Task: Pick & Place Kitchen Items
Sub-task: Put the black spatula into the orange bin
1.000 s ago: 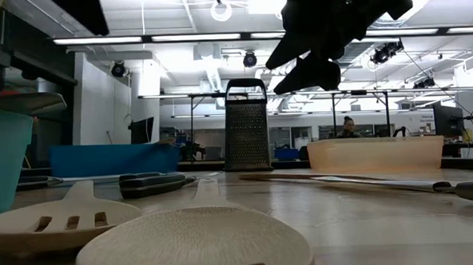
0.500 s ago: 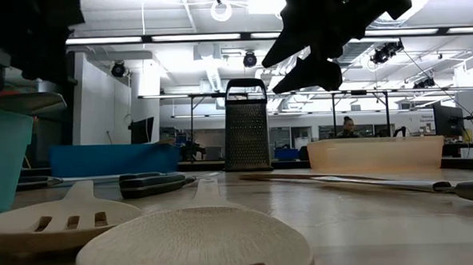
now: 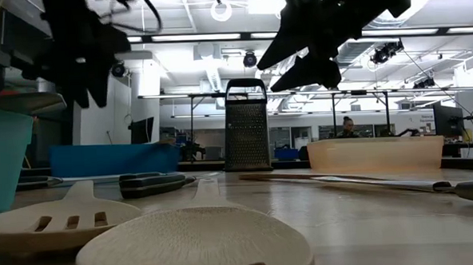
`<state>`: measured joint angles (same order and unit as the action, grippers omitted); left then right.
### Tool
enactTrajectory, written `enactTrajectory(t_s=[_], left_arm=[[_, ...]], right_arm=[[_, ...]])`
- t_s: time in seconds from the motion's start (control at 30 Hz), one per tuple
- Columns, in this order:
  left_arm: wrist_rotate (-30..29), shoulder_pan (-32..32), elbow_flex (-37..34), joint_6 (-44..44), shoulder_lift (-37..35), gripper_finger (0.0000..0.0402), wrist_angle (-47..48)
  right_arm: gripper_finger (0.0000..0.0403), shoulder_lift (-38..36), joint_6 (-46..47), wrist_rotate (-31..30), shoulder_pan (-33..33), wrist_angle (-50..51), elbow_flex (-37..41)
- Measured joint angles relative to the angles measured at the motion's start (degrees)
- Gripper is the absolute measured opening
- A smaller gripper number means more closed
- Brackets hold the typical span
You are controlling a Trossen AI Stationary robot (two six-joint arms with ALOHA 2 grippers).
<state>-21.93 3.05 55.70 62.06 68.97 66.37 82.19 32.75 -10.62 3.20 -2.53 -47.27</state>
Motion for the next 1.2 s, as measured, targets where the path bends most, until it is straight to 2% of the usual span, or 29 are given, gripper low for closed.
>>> enactTrajectory(t_s=[0.17, 0.3, 0.57, 0.67, 1.2], left_arm=[[8.47, -7.22, -0.02, -8.32, 4.29, 0.0222, -1.12], [14.61, -10.56, -0.02, -11.26, 7.70, 0.0222, -0.42], [25.87, -11.25, -0.02, -13.83, 13.21, 0.0222, -0.25], [27.90, -11.27, -0.02, -14.33, 15.16, 0.0222, -0.09], [30.50, -11.18, -0.02, -19.82, 22.76, 0.0222, -0.39]], right_arm=[[0.0275, 0.00, -2.30, -1.68, 0.00, 1.72, 0.00], [0.0275, 0.00, -4.21, -1.48, 0.01, 2.52, 0.00], [0.0275, 0.00, -7.58, -1.26, 0.17, 2.54, 0.00], [0.0275, 0.00, -8.15, -1.26, 0.17, 2.54, 0.00], [0.0275, 0.00, -8.59, -1.24, 0.17, 2.19, 0.00]])
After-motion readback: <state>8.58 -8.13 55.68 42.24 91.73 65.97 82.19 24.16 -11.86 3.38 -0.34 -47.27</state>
